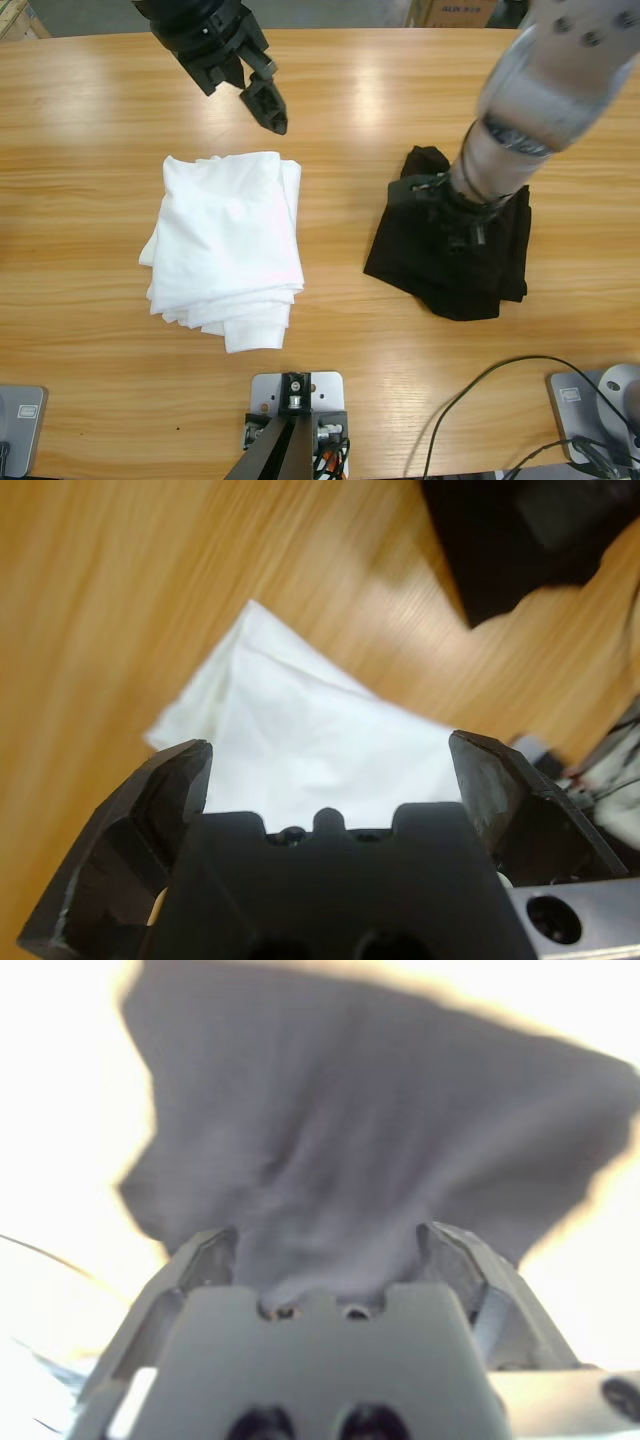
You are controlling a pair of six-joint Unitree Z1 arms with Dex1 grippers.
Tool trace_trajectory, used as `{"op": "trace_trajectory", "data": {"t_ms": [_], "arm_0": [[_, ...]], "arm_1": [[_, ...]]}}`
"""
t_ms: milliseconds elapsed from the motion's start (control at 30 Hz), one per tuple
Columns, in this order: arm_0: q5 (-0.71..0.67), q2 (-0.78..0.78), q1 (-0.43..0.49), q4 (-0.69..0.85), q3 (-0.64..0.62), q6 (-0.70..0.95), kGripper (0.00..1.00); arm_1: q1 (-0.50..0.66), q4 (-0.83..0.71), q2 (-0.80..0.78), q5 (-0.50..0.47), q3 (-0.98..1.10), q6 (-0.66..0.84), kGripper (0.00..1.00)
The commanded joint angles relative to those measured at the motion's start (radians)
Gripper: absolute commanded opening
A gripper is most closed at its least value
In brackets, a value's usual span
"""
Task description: Fold clothes
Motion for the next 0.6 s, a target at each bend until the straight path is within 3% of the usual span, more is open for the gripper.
{"op": "trace_trajectory", "data": {"t_ms": [33,133,300,367,600], "arm_0": [[-0.188,0.016,-0.019,0.003,-0.081,-0.398,0.949],[-0.290,0.067,-0.030,0.003,-0.119,-0.467,0.956],[-0.584,0.201,-0.025,-0.005,-0.196,-0.602,0.954],[-0.618,0.238,-0.025,-0.007,-0.201,-0.647,0.946],[-0.634,0.321,-0.024,-0.048,-0.202,-0.803,0.780]], "arm_1": [[-0.038,0.013,-0.466,0.057,-0.004,0.466,0.726],[-0.184,-0.032,-0.567,0.134,0.063,0.758,0.775],[-0.398,-0.143,-0.661,0.217,0.279,0.998,0.770],[-0.428,-0.168,-0.667,0.225,0.330,1.066,0.767],[-0.603,-0.228,-0.725,0.243,0.472,1.246,0.751]]}}
